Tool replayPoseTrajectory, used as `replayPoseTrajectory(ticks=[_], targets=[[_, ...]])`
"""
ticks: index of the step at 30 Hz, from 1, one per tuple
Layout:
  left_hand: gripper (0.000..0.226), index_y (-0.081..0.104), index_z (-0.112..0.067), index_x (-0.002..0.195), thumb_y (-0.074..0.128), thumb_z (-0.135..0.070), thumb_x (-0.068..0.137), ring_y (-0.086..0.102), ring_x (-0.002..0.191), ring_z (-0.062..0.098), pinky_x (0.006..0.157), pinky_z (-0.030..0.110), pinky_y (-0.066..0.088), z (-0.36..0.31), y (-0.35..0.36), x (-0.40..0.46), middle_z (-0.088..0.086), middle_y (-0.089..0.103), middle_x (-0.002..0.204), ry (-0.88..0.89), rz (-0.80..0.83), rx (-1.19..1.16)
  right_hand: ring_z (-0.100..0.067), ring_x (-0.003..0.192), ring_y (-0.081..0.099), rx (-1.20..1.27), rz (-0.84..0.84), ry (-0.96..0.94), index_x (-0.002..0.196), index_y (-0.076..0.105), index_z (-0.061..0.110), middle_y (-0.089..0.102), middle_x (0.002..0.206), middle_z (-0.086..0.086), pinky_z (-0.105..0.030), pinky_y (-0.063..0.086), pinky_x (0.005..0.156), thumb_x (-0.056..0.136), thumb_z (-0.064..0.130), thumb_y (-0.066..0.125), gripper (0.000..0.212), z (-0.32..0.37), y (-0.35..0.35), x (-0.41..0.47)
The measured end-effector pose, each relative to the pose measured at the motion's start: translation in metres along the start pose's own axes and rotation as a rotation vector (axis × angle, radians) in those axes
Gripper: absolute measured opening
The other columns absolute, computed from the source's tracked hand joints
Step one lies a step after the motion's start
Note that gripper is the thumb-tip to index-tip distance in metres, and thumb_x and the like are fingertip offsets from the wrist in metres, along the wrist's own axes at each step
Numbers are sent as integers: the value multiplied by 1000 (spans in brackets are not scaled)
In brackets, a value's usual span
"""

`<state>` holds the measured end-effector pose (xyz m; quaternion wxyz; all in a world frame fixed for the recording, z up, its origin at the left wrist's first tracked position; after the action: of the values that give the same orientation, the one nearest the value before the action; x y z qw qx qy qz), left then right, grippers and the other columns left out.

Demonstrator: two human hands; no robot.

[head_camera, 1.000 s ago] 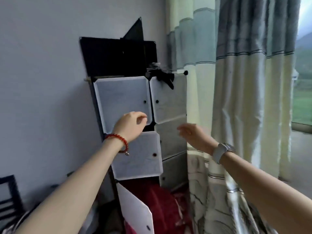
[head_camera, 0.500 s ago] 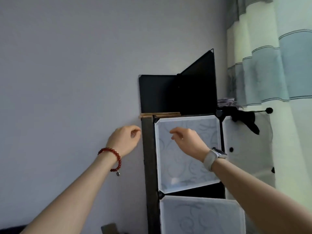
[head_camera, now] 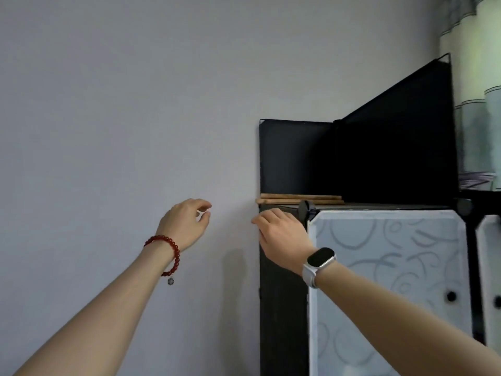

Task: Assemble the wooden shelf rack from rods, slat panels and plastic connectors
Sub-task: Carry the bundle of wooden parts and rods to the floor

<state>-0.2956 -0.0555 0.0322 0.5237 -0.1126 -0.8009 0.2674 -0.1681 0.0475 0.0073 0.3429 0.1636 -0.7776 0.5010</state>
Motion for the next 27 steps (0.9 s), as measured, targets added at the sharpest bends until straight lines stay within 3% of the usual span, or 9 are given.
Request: replayPoseTrajectory(ticks=[3,8,11,18,22,27], targets=[[27,61,-19,117,49,-21,93,57,108,15,91,30,44,35,27,22,-2,61,118,-4,17,-12,-24,124,41,-76,49,85,132,45,13,49,132,-6,-33,30,107,96,14,40,36,-13,44,27],[29,58,-21,122,47,-22,94,54,112,13,90,28,41,80,76,66,-3,57,125,47,18,-65,-30,134,32,-335,78,186,135,41,12,40,143,-10,-43,20,114,95,20,47,42,-36,100,86],[31,55,-21,125,47,-22,95,53,114,13,91,29,42,98,106,100,-4,53,129,103,43,-97,-32,133,32,-436,111,279,138,36,10,41,141,-13,-46,24,114,96,18,45,44,-57,120,123],[38,46,-22,133,46,-21,95,48,120,12,93,29,42,116,171,170,-6,48,133,213,80,-207,-33,120,46,-561,183,511,139,30,9,47,133,-13,-40,44,91,98,22,43,45,-114,161,169],[44,39,-22,138,46,-23,95,43,125,13,97,31,42,108,214,198,-3,40,140,278,149,-253,-31,108,55,-555,187,456,135,36,15,55,122,-11,-34,44,74,100,23,41,37,-120,180,190],[56,30,-20,143,54,-26,92,32,132,18,102,31,36,74,250,221,1,28,146,373,234,-330,-28,101,56,-537,115,402,124,45,12,59,111,-8,-31,43,70,100,16,37,26,-113,170,192]])
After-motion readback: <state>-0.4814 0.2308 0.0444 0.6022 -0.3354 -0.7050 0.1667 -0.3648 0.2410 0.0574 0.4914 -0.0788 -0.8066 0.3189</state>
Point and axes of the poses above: each hand's wrist, its own x-axis towards the middle knuckle, its own y-axis out of the palm, z = x × y, the point moved 10 cm from there along x, towards the middle knuckle
